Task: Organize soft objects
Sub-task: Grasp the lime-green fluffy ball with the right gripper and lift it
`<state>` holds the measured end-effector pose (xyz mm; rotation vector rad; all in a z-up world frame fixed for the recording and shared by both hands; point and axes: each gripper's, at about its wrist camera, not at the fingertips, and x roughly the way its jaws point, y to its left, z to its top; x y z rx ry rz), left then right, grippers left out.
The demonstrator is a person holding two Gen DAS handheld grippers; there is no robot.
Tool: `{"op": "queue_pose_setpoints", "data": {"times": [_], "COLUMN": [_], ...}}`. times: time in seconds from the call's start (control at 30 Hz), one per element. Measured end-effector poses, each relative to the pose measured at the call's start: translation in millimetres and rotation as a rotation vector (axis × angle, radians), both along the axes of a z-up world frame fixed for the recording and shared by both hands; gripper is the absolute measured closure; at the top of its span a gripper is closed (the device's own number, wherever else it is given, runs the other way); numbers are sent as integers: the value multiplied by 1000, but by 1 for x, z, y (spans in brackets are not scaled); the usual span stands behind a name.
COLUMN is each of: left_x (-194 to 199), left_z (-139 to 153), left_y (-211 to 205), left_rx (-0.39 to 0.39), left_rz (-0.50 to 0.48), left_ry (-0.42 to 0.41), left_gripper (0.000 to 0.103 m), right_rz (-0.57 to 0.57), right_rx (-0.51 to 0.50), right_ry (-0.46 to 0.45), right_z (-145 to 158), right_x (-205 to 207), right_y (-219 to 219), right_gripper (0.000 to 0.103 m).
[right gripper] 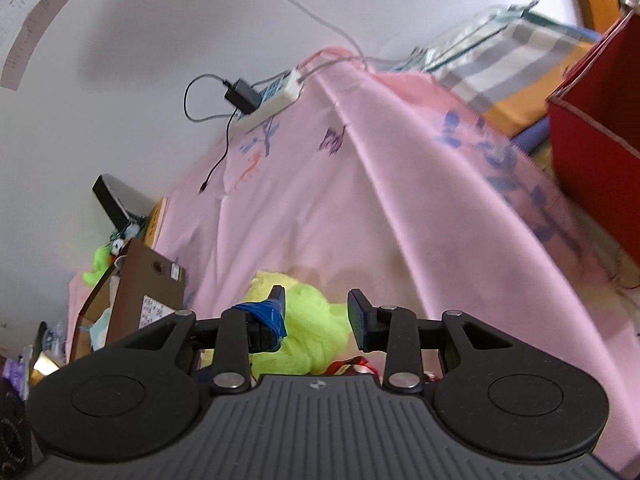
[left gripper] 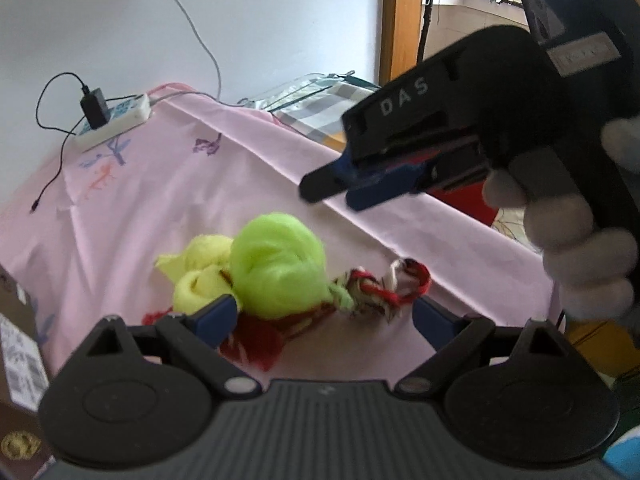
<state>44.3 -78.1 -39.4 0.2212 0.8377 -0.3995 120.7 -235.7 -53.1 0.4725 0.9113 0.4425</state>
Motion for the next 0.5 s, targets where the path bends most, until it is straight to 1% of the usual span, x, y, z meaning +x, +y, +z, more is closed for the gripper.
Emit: {"op": "queue_pose_setpoints", "data": {"times": [0.1, 0.17, 0.2, 0.3, 0.33, 0.47, 0.5], "left_x": [15, 25, 31, 42, 44, 49, 50], "left_z": [-5, -10, -14, -20, -21, -23, -23], "left_y": [-4, -4, -3, 1, 2, 8, 9], "left_rx": [14, 11, 7, 1, -2, -34, -37], "left_rz": [5, 11, 20, 37, 41, 63, 64], "left_ry": [-8, 7, 24, 45, 45, 52, 50], "left_gripper": [10, 10, 12, 25, 27, 33, 48], "right_rz": [31, 58, 67, 99, 103, 95, 96], "right_rx": [13, 13, 13, 16, 13, 42, 42], "right_ry": [22, 48, 60, 100, 108, 129, 132], "right_z": [-7, -13, -16, -24, -27, -32, -32], "right_x": [9, 16, 19, 27, 28, 31, 31], "right_y": [6, 9, 11, 16, 16, 16, 15], "right_gripper": [86, 86, 86, 84, 82, 82, 82]}}
